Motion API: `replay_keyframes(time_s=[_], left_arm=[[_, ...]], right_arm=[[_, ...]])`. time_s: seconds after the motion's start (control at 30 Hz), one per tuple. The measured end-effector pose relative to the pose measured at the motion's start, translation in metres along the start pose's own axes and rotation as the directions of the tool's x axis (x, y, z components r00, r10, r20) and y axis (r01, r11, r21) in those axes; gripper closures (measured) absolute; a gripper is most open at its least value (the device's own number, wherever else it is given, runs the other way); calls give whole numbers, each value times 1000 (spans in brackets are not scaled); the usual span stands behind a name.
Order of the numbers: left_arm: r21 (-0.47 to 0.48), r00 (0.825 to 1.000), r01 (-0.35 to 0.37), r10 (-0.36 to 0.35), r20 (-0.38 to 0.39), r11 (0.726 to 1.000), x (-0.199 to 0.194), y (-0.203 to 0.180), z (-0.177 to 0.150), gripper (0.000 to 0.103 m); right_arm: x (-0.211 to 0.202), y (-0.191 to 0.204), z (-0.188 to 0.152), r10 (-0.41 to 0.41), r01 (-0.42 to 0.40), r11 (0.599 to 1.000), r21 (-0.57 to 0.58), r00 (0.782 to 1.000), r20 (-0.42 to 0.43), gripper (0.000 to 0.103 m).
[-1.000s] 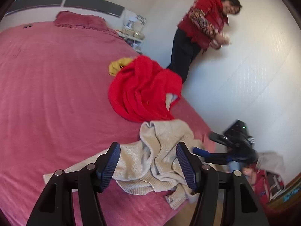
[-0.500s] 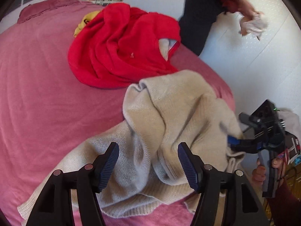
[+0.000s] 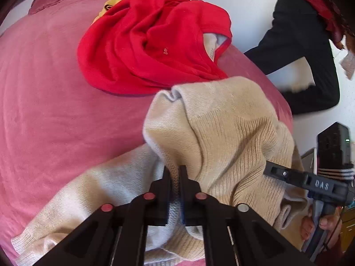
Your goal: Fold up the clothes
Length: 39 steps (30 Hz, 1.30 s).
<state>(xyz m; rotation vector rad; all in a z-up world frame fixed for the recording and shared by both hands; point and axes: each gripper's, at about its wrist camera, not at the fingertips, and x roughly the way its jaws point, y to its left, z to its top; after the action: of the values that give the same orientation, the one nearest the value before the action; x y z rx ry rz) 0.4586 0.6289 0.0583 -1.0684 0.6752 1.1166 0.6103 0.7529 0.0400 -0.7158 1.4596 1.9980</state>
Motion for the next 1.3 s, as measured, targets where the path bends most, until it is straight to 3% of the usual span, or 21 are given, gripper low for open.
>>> replay_keyframes(time_s=[0.07,0.13,0.2,0.3,0.4,0.53,0.57,0.67,0.87,0.97,1.07,1.13,1.2,1.27,1.3], left_arm=[[-58,1000,21,-22,-6,998,0,5,-1,100],[-123,998,63,-61,25,990,-10,12,-4,100],[-171,992,109,-95,85,979,-30,20,-8,100],[-216,966,188,-141,218,958,-76,30,-13,101],[-205,912,256,-166,375,945,-140,36,-28,101],[-154,815,289,-159,558,945,-230,39,-57,101],[-141,792,280,-145,594,950,-251,36,-65,101],[-96,707,250,-114,697,964,-321,33,-100,101],[-97,530,181,-14,848,979,-452,41,-181,100],[-103,441,156,24,897,982,-513,42,-227,100],[-107,356,56,81,931,993,-571,28,-269,100],[-126,330,-2,120,937,992,-601,18,-290,100],[-123,319,-18,122,940,992,-625,10,-305,100],[-113,307,-42,120,944,993,-642,0,-315,100],[-117,291,-67,132,948,991,-650,-7,-322,100]], right_arm=[[-5,8,0,-42,42,998,-52,999,3,91],[-15,11,2,-19,20,998,-55,1000,17,92],[-25,15,9,74,-74,997,-23,996,38,92],[-44,19,22,285,-288,957,19,954,93,92],[-72,26,32,453,-459,888,2,878,156,92],[-101,47,44,513,-513,857,-52,838,186,92],[-107,54,44,542,-541,839,-63,819,189,92],[-123,80,34,633,-622,774,-119,750,194,92],[-158,145,24,805,-762,593,-260,564,184,92],[-191,177,13,871,-796,491,-354,456,184,92],[-227,199,3,922,-806,387,-447,332,198,92],[-247,212,-1,938,-791,345,-505,278,205,92],[-266,224,-4,950,-784,311,-538,235,206,92],[-284,238,-9,956,-768,291,-571,209,207,92],[-290,246,-11,960,-762,278,-585,198,199,92]])
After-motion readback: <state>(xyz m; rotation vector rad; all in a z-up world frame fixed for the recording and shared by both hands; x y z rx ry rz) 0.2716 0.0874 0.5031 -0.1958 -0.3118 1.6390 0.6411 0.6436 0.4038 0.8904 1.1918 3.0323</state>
